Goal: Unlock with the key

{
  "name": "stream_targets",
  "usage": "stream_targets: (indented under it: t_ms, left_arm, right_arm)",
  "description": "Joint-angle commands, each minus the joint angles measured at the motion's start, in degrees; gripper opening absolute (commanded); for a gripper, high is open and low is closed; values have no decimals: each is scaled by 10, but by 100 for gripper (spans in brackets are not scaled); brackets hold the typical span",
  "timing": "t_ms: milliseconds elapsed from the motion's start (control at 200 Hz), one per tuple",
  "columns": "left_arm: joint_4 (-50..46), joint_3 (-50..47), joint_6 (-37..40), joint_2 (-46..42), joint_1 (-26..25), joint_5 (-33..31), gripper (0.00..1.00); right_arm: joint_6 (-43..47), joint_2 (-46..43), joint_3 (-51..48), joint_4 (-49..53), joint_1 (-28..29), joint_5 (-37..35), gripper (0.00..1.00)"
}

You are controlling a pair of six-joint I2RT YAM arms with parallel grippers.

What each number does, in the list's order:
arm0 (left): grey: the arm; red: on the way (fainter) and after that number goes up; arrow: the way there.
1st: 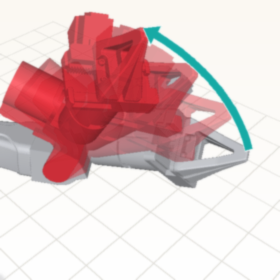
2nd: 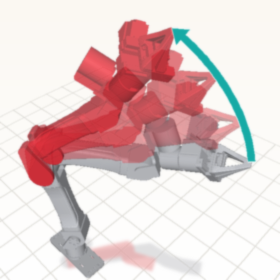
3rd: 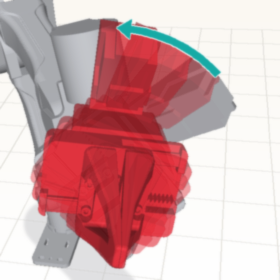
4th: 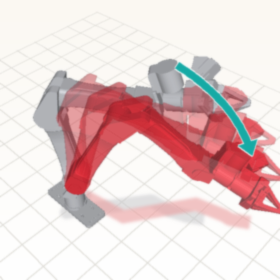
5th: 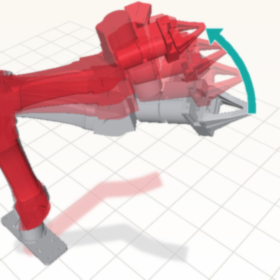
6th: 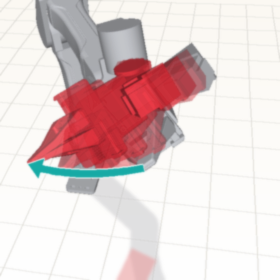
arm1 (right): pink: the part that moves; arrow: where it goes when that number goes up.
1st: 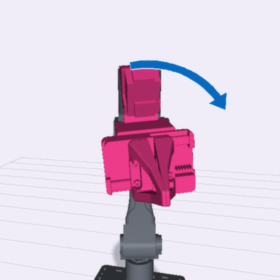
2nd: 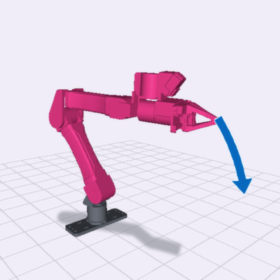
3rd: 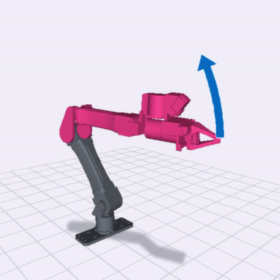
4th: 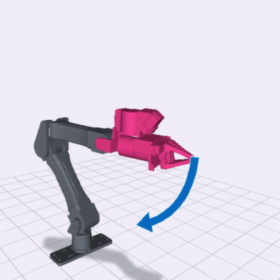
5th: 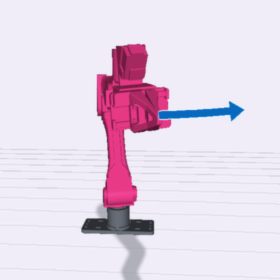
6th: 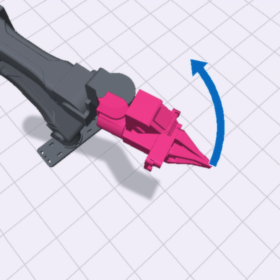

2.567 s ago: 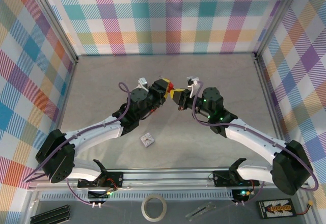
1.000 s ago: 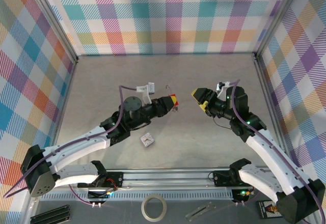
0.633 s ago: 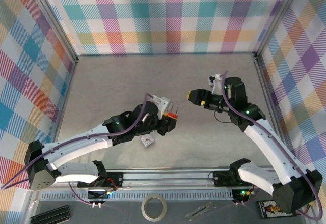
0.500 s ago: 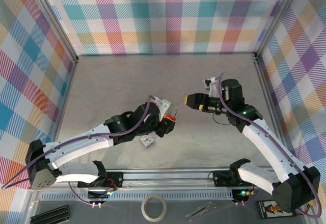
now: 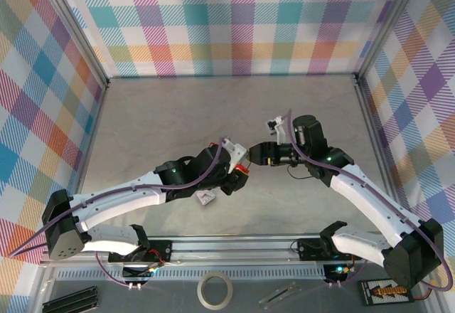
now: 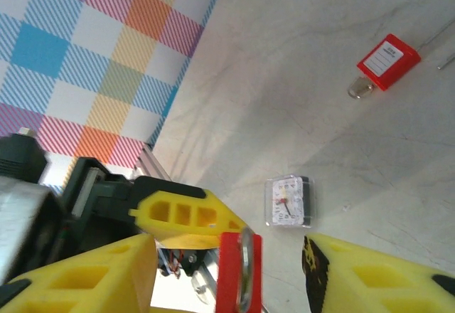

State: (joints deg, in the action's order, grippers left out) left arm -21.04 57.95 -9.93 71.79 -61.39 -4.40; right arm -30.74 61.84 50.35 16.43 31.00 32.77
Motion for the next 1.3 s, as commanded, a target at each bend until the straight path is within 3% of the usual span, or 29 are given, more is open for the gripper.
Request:
stream_targets:
  t_ms: [0,135,335,555,795,965,1005,1080,1135,1185,1295]
  left_arm:
    - [6,22,8,-4,-5,-3,0]
    - [8,23,7,-4,-6,0,0]
    - [8,27,9,5,-8,4,0]
    - [4,19,10,13,-21,-4,0]
    - [-1,-43,-28,8,-43,-48,0]
    - [11,-50,-38,12,-53,-46,0]
    - [8,-46,-38,12,-53,-48,0]
    - [-1,-41,-33,12,-53,-59,0]
    - [-6,-39,-30,12,-53,-61,0]
    - [-10,-40,-28,13,-52,-61,0]
    - [-15,-40,-25,10,-53,-61,0]
  right_arm:
    - [22,0,-7,17,3,-18,53]
    - [17,-3,-15,8,8,-7,48]
    - [17,4,-8,15,14,-9,29]
    - [12,13,22,51,11,-83,0]
    - [-9,14,72,111,-30,-146,0]
    - [-17,32,56,82,-29,-97,0]
    - [-16,32,57,92,-29,-108,9]
    - [-17,26,60,118,-30,-141,45]
    - [-19,18,62,136,-33,-173,64]
    - [-21,11,64,154,-41,-195,71]
    - [-27,11,58,164,-60,-195,74]
